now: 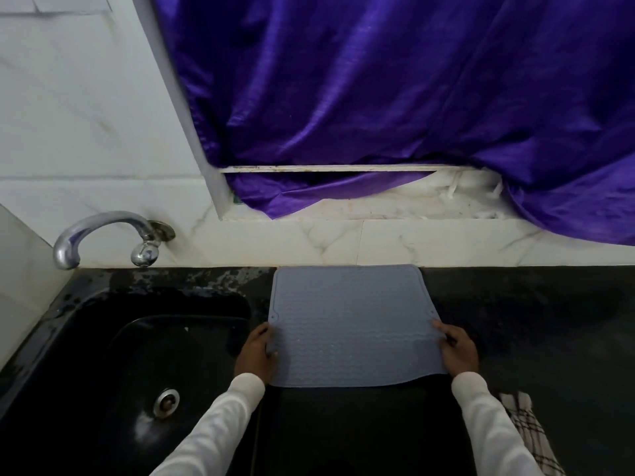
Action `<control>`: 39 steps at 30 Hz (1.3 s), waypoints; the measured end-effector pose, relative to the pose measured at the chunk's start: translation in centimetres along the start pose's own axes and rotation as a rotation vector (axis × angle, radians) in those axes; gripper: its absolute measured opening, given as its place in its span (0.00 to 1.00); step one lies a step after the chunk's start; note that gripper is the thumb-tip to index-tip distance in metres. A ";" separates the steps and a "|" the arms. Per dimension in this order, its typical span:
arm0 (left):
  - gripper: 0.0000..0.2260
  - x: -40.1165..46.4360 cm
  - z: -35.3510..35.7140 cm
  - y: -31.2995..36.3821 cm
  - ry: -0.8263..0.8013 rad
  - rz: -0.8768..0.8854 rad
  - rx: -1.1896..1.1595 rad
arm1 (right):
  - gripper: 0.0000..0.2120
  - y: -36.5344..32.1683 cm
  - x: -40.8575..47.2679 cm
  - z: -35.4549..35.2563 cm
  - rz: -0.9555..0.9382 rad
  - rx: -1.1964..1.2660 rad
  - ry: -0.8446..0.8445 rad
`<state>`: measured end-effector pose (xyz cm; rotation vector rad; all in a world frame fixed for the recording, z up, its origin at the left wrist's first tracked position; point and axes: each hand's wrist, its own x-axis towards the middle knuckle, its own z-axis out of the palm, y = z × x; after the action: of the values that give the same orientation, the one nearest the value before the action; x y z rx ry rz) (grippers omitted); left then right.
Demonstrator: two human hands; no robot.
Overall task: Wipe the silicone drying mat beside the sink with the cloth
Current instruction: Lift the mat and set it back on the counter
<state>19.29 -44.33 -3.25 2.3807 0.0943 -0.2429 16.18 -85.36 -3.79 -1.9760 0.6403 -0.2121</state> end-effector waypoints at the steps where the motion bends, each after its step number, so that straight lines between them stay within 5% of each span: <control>1: 0.28 -0.1 0.1 0.1 0.001 0.006 -0.009 | 0.17 0.3 -0.1 0.0 0.010 0.013 0.018; 25: 0.20 -0.8 1.4 -0.1 0.046 0.073 -0.057 | 0.15 0.7 1.0 -0.9 0.022 -0.083 -0.090; 31: 0.14 -1.8 1.5 -1.0 0.106 0.063 -0.091 | 0.14 1.9 -0.7 -1.4 0.084 -0.057 0.105; 39: 0.15 -3.6 2.3 -0.6 0.150 0.019 -0.070 | 0.17 1.5 -3.1 -2.9 0.101 -0.084 -0.044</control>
<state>15.35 -45.42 -4.59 2.3268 0.1480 -0.0511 11.85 -86.48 -3.37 -2.0172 0.7282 -0.0811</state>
